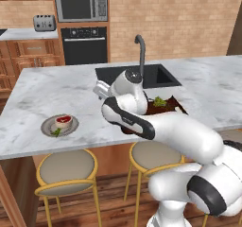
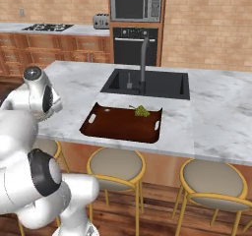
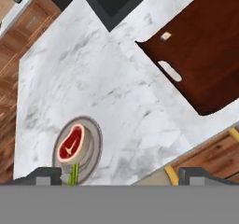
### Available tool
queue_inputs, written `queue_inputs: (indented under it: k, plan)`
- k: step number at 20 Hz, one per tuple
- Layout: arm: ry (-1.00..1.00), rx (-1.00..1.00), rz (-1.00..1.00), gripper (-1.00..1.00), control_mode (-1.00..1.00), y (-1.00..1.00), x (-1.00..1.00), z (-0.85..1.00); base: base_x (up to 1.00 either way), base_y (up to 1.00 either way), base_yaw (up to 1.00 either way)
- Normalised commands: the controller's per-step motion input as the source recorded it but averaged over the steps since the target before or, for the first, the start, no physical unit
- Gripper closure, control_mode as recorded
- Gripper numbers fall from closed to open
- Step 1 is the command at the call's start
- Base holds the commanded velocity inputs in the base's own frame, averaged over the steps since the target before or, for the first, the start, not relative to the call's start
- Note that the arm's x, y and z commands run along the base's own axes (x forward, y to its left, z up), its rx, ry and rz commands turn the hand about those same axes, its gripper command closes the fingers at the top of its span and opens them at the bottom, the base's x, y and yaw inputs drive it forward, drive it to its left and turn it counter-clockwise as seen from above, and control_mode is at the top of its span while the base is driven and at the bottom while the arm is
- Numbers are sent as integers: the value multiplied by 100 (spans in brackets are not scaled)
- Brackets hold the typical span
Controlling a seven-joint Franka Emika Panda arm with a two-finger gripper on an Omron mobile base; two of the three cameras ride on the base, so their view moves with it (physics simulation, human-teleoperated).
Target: Create a steak meal by picking up the steak and asparagus from the tray and placing them on the plate. Leave the grapes on the tray.
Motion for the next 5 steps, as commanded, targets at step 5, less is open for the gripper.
queue_inputs:
  k: [5]
  plan:
    - [0,2,4,-100,-100,-53,-40,73,0,0,0]
